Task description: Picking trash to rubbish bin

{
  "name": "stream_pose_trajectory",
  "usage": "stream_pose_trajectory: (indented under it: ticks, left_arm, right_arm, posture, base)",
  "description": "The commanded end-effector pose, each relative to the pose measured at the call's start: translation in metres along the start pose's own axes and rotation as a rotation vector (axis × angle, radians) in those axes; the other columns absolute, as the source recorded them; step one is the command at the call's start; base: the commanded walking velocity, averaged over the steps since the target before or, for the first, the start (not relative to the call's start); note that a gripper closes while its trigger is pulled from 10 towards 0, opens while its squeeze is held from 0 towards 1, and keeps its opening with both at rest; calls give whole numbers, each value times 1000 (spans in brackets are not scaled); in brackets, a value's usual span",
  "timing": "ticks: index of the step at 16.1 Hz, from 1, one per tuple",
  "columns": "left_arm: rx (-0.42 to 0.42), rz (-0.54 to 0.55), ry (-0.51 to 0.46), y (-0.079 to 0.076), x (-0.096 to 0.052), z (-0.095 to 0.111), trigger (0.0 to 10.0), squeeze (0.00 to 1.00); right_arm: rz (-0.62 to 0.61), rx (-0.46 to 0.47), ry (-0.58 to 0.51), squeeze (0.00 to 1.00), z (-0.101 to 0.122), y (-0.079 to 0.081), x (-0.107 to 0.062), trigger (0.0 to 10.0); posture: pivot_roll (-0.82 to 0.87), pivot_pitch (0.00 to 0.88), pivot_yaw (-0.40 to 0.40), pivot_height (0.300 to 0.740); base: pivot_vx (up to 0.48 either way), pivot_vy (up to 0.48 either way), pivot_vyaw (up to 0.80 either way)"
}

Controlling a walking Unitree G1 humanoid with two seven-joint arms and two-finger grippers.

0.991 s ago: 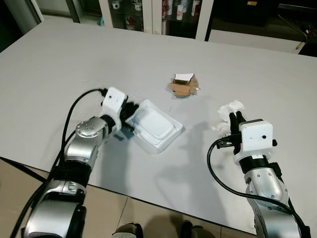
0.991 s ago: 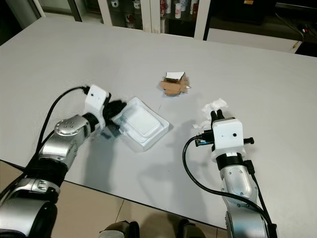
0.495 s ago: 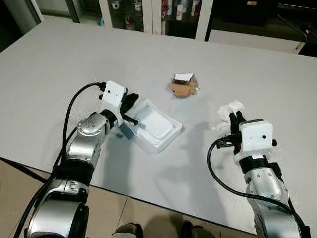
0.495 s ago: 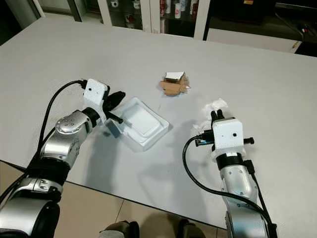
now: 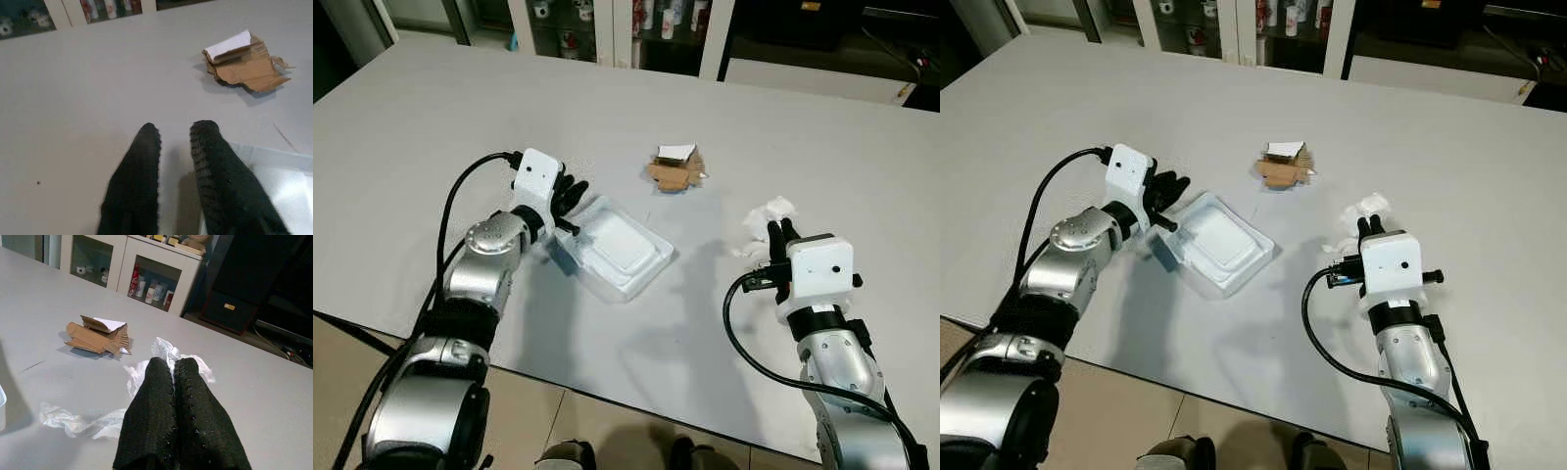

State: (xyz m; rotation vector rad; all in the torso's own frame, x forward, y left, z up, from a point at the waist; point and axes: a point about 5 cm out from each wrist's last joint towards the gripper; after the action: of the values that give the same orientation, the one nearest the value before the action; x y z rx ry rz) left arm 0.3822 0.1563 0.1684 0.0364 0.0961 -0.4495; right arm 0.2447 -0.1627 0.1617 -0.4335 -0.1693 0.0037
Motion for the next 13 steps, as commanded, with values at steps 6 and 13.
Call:
stream_pose_trajectory:
  ticks: [6,13]
  left_arm:
    - [-23,-52,68,0,3,0,10000,1000]
    - [9,-82,112,-4,4,-7,10000,1000]
  right_arm:
    - [-7,-3,-7,0,1,-1,0,10000]
    - [-5,-1,-9,0,1,0,0,10000]
  posture:
    - [155,134,25,740]
    - [156,133,24,740]
  base:
    - [0,0,0]
    - [0,0,0]
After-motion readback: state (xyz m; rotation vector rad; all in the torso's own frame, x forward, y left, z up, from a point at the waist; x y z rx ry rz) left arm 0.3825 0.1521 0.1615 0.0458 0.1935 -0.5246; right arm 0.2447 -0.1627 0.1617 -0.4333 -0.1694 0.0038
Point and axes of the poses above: a point about 5 cm out from each wrist's last joint towards the gripper, its own x axis pointing out of the wrist towards the gripper, its own z axis along the axis of the wrist's last joint, y = z × x, and after that the axes turned 9 degrees about -x, right-handed
